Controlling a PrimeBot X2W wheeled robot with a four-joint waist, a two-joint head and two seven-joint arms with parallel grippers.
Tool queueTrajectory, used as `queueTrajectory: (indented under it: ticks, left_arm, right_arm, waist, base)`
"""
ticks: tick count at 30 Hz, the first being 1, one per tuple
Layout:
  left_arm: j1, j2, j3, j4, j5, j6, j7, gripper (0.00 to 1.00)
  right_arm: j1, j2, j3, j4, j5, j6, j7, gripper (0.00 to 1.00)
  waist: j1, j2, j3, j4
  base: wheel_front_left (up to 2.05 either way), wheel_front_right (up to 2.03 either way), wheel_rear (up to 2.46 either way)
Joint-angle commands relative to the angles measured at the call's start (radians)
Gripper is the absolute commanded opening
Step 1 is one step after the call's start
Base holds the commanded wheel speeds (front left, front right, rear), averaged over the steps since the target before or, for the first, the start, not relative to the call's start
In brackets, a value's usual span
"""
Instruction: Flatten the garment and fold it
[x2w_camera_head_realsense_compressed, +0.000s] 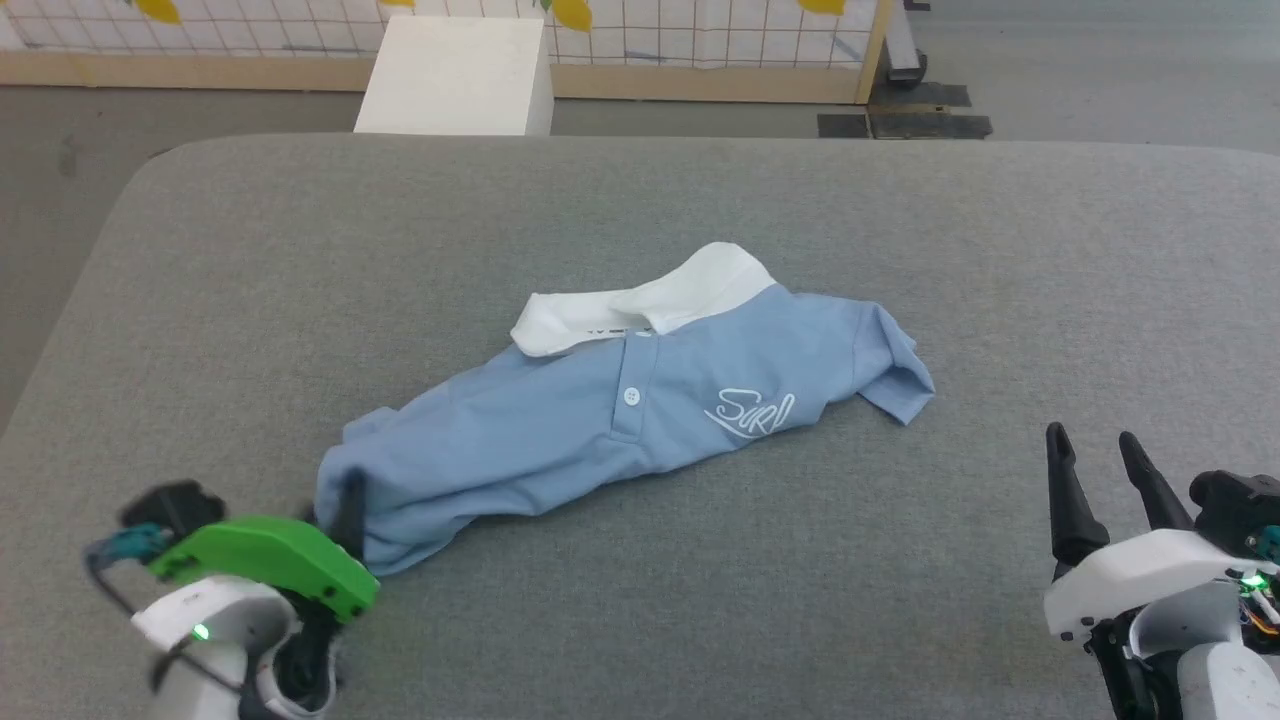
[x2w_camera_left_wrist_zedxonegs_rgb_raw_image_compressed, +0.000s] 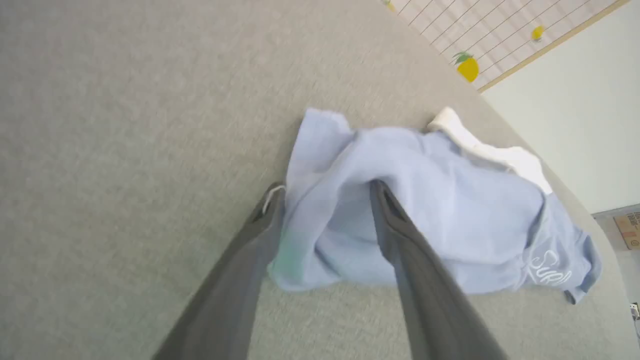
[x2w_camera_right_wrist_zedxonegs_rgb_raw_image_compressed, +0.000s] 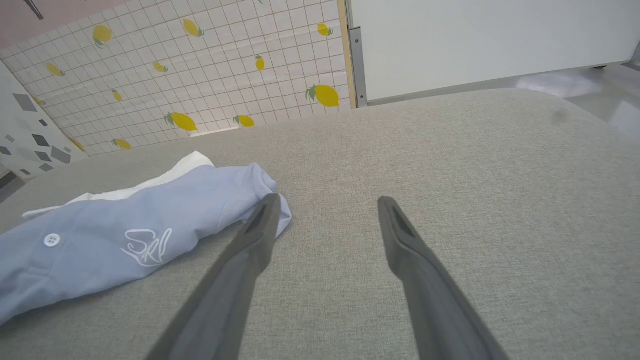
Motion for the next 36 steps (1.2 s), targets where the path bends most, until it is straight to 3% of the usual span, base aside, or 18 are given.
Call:
queueTrajectory:
  ticks: [1, 7, 9, 12, 18, 25, 36]
  left_arm:
    - [0.021, 0.028, 0.007, -0.055, 0.053, -0.028, -0.089, 1.0]
    - [0.107, 0.087, 0.002, -0.208, 0.261, -0.058, -0.425, 1.0]
    - [0.128, 0.09, -0.01, -0.23, 0.323, -0.052, -0.467, 1.0]
    - [0.151, 0.074, -0.014, -0.261, 0.382, -0.044, -0.488, 1.0]
    - [0.147, 0.039, -0.015, -0.297, 0.455, -0.051, -0.493, 1.0]
    - [0.097, -0.006, -0.016, -0.313, 0.509, -0.082, -0.494, 1.0]
    - [0.061, -0.061, 0.02, -0.287, 0.544, -0.128, -0.494, 1.0]
  right_arm:
    - [0.01, -0.001, -0.001, 0.002, 0.005, -0.002, -0.006, 1.0]
    - [0.016, -0.001, -0.013, -0.005, -0.008, -0.002, 0.01, 1.0]
    - [0.01, -0.001, -0.01, -0.003, -0.018, -0.002, 0.029, 1.0]
    - [-0.026, -0.001, 0.004, 0.006, -0.043, -0.002, 0.081, 1.0]
    - [-0.202, -0.007, 0.076, 0.07, -0.155, -0.002, 0.3, 1.0]
    - [-0.436, -0.095, 0.189, 0.253, -0.25, -0.002, 0.611, 1.0]
    - [-0.538, -0.12, 0.309, 0.423, -0.244, -0.002, 0.716, 1.0]
  waist:
    - [0.0, -0.0001, -0.005, -0.007]
    - [0.0, -0.0001, 0.01, -0.007]
    - [0.0, -0.0001, 0.019, -0.004]
    - [0.0, -0.0001, 0.034, -0.005]
    - [0.0, -0.0001, 0.077, 0.004]
    - [0.0, -0.0001, 0.134, 0.047]
    - [0.0, -0.0001, 0.191, 0.103]
  base:
    - [0.0, 0.0, 0.0]
    - [0.0, 0.0, 0.0]
    - [0.0, 0.0, 0.0]
    - [0.0, 0.0, 0.0]
    - [0.0, 0.0, 0.0]
    - [0.0, 0.0, 0.0]
    - [0.0, 0.0, 0.0]
